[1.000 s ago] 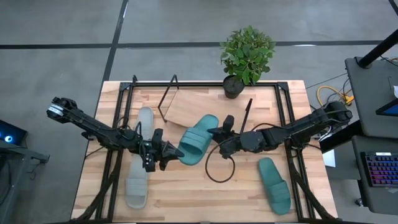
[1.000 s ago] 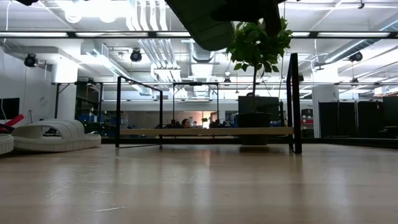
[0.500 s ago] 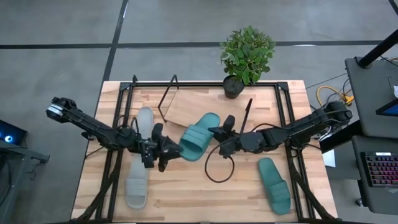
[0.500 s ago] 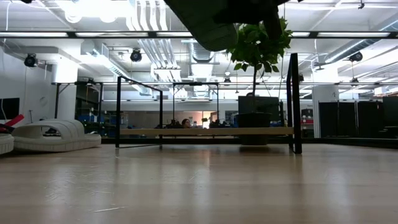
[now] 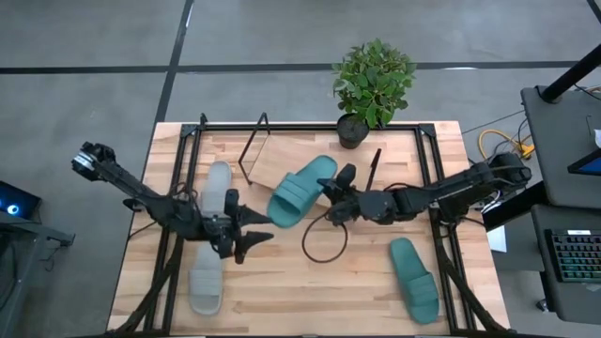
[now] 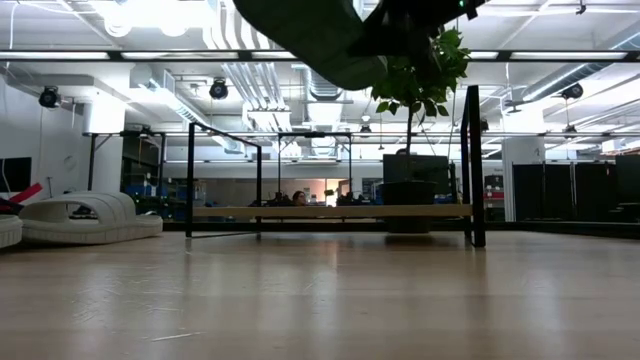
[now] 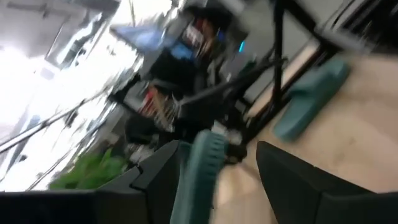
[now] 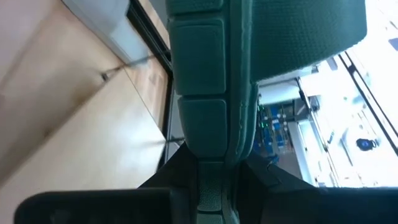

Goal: Pick and place slides into the shelf
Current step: Put the top green slipper on the shelf

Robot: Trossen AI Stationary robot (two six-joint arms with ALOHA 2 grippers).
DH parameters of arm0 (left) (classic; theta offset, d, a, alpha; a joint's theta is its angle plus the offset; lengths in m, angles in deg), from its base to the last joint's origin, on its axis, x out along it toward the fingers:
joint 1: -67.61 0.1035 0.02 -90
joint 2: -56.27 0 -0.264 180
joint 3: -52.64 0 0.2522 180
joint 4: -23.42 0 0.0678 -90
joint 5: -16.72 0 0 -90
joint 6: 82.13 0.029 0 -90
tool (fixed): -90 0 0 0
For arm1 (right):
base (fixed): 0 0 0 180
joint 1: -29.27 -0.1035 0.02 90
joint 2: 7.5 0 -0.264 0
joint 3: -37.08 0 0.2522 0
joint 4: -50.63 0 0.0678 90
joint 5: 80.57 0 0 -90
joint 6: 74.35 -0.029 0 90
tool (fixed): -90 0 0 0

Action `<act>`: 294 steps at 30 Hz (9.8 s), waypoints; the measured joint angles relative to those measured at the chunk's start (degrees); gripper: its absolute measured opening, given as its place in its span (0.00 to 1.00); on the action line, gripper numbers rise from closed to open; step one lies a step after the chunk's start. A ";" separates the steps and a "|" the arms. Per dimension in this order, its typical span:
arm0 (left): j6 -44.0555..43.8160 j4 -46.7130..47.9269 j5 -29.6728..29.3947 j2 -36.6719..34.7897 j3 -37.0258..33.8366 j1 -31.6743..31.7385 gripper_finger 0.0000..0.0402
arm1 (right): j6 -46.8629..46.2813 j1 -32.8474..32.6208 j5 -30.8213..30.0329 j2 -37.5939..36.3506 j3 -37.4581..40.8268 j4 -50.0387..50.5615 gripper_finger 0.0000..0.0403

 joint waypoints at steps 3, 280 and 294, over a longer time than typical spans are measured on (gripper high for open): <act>3.94 0.14 -7.55 2.66 0.92 -3.10 0.49 | -0.02 1.29 0.14 0.00 0.00 0.23 0.14; 4.37 24.64 -25.26 23.40 -2.09 31.97 0.10 | -35.55 -5.56 -1.41 -16.65 2.97 11.30 0.56; -1.21 28.70 -25.07 22.93 -1.45 31.67 0.40 | -35.82 -5.56 -1.42 -16.65 2.97 11.70 0.56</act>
